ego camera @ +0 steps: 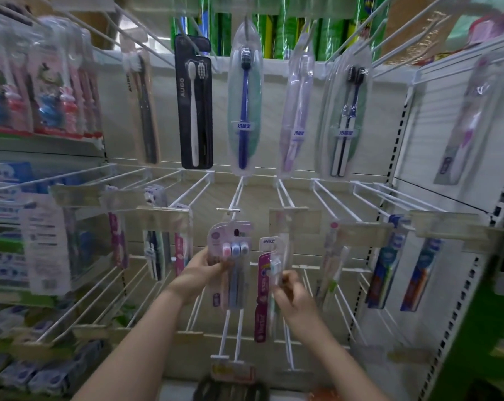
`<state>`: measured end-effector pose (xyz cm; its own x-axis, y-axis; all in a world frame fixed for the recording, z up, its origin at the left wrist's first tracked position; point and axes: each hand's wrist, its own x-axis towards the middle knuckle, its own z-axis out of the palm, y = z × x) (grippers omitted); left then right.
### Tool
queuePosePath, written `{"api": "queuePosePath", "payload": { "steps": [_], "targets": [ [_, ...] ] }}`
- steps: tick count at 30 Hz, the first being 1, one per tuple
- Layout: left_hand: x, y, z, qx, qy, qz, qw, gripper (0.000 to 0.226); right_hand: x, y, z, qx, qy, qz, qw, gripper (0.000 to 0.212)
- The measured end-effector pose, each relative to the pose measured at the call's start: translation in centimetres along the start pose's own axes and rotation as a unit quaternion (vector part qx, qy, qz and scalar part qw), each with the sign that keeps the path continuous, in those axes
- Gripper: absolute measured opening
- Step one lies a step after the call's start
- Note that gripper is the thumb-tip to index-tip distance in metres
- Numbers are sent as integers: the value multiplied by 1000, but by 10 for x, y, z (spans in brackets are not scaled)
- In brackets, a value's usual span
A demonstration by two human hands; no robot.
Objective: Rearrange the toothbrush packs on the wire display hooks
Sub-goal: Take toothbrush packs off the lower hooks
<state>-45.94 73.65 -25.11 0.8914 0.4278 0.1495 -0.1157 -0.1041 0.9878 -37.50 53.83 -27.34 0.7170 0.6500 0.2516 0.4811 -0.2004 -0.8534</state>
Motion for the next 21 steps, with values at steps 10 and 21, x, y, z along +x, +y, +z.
{"api": "queuePosePath", "payload": {
  "steps": [10, 21],
  "targets": [
    [6, -11, 5, -18, 70, 55, 996, 35, 10, 8, 3, -10, 22, 63, 998, 12],
    [-4, 0, 5, 5, 43, 12, 999, 40, 10, 4, 12, 35, 27, 67, 997, 7]
  ]
}}
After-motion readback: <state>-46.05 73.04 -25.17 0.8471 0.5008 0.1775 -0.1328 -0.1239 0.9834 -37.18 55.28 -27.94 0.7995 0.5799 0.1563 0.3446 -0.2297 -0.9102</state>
